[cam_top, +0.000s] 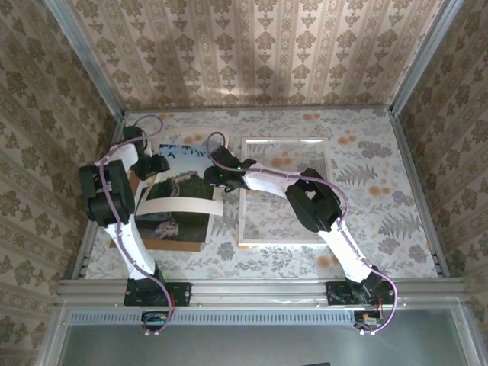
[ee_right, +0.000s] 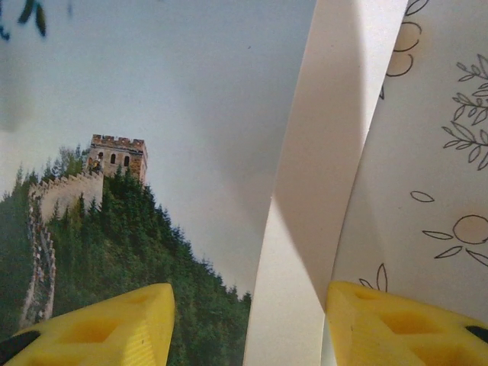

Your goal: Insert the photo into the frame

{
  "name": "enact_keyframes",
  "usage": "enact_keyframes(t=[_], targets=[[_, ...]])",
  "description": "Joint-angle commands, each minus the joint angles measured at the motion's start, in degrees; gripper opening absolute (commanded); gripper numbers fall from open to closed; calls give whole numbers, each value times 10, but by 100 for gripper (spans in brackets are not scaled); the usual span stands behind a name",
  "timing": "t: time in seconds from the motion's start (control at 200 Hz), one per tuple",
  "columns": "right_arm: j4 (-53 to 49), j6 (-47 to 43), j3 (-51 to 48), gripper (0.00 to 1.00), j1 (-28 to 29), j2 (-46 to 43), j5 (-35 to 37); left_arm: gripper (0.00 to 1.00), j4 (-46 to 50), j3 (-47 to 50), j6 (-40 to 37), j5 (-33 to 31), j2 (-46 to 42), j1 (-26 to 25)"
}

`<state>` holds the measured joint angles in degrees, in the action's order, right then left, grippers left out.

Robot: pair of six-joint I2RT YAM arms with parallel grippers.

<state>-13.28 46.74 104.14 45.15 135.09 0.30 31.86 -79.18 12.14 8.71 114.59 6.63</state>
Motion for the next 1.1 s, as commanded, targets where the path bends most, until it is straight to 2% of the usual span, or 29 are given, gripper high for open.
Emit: enact_keyframes(t=[0.0,0.175,0.405,0.69,0.755,0.87,0.995,1.095], targets=[[14,3,-5,56,-1,9,-16,50,59,-13,-27,-73,-5,-14],[14,-2,-6,56,-3,7,-18,34,74,-28,-40,-128,-2,-25],[-4,-33,-8,59,-14,-16,-14,20,71,-32,-54,-178,-11,-34],[-49,-101,-20,67,-35,-76,-72,9,57,-26,-65,-216,-23,-39],[-52,-118,-24,67,-33,-86,-75,12,51,-20,-61,-217,-30,-41],[-50,-129,-14,67,-24,-85,-93,24,5,16,-36,-212,-72,-36],[-9,-131,-13,69,-10,-76,-108,49,-61,56,-7,-208,-128,4],[15,-116,7,73,-5,-50,-129,67,-59,34,-5,-184,-106,56]])
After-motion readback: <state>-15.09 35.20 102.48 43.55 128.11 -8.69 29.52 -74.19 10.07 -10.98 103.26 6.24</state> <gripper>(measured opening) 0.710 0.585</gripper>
